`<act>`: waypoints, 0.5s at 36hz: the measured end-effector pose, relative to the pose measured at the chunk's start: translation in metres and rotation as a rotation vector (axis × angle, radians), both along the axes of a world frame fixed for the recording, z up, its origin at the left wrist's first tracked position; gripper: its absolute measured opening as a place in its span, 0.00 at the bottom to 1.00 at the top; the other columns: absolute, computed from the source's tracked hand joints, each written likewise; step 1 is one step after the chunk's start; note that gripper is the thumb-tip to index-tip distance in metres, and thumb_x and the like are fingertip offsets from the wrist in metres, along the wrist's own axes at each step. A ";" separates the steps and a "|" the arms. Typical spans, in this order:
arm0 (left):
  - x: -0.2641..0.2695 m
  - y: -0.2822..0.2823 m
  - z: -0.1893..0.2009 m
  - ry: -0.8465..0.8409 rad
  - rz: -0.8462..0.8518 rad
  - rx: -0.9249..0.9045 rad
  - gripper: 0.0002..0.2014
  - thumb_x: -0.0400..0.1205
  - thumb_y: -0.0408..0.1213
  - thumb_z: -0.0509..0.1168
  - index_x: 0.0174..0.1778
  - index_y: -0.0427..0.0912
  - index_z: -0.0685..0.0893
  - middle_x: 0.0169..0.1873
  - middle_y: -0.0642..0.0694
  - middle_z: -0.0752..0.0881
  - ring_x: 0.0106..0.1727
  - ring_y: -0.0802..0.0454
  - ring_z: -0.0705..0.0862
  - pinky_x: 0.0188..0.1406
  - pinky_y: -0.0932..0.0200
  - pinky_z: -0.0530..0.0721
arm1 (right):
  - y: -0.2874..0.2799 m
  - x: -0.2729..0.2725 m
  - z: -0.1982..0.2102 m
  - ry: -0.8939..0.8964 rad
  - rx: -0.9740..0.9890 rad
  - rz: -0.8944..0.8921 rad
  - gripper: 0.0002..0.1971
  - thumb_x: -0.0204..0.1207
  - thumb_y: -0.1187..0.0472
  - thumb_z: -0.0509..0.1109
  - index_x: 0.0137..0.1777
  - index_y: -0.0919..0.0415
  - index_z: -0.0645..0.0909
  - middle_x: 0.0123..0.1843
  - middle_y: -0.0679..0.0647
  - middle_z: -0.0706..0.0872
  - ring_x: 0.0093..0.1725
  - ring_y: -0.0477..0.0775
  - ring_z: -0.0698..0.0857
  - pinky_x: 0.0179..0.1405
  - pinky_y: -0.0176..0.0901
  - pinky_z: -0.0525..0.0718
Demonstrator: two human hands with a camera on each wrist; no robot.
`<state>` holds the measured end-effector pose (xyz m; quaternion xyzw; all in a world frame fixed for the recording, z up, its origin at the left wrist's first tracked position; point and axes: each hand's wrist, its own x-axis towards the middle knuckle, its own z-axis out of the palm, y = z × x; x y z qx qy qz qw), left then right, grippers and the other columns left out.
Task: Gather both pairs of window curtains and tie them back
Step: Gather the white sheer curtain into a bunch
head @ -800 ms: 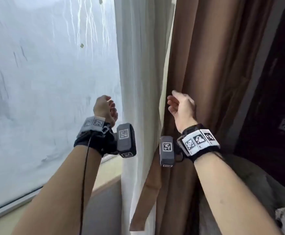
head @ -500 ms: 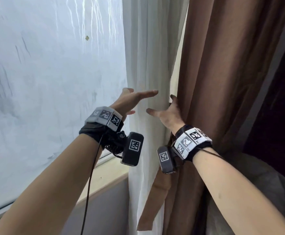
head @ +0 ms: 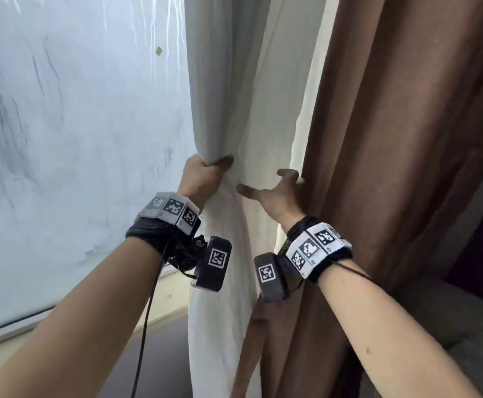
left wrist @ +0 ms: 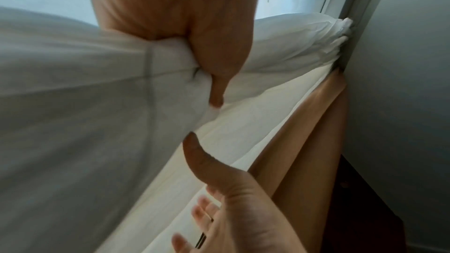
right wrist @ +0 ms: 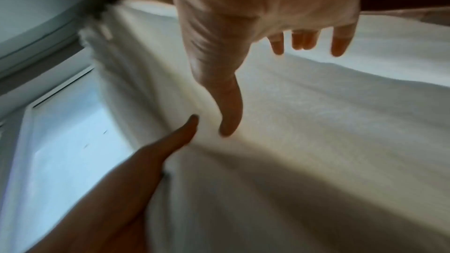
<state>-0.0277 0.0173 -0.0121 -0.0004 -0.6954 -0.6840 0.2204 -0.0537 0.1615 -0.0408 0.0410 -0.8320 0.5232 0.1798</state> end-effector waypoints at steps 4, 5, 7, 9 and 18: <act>0.006 -0.011 -0.006 -0.035 -0.003 -0.085 0.12 0.73 0.31 0.77 0.50 0.30 0.89 0.48 0.33 0.90 0.52 0.37 0.89 0.57 0.41 0.87 | 0.006 -0.026 0.003 -0.147 -0.064 0.059 0.75 0.52 0.43 0.88 0.84 0.61 0.33 0.86 0.57 0.42 0.86 0.54 0.46 0.84 0.51 0.51; 0.007 -0.015 -0.010 -0.047 0.001 -0.100 0.12 0.74 0.31 0.77 0.51 0.29 0.89 0.49 0.33 0.90 0.53 0.37 0.89 0.58 0.42 0.86 | 0.003 -0.030 0.002 -0.161 -0.123 0.110 0.77 0.52 0.45 0.89 0.84 0.57 0.29 0.87 0.56 0.42 0.86 0.53 0.47 0.84 0.52 0.51; 0.009 -0.021 -0.022 -0.072 0.018 -0.108 0.13 0.76 0.32 0.75 0.54 0.29 0.88 0.51 0.33 0.90 0.54 0.38 0.88 0.59 0.44 0.86 | -0.006 -0.032 -0.002 -0.187 -0.238 0.259 0.75 0.52 0.49 0.89 0.84 0.50 0.32 0.86 0.54 0.55 0.83 0.53 0.61 0.83 0.55 0.60; 0.007 -0.024 -0.035 -0.080 0.013 -0.078 0.14 0.81 0.34 0.70 0.58 0.29 0.86 0.55 0.33 0.89 0.57 0.38 0.87 0.61 0.43 0.85 | -0.015 -0.031 -0.006 -0.187 -0.280 0.406 0.56 0.59 0.59 0.86 0.83 0.58 0.55 0.74 0.55 0.78 0.72 0.54 0.79 0.75 0.56 0.74; -0.004 -0.027 -0.048 -0.058 -0.190 0.064 0.36 0.73 0.58 0.71 0.71 0.42 0.70 0.58 0.40 0.85 0.56 0.47 0.88 0.45 0.56 0.89 | -0.064 -0.003 -0.013 -0.011 0.130 0.367 0.10 0.76 0.61 0.65 0.48 0.63 0.86 0.52 0.60 0.89 0.55 0.61 0.87 0.54 0.48 0.86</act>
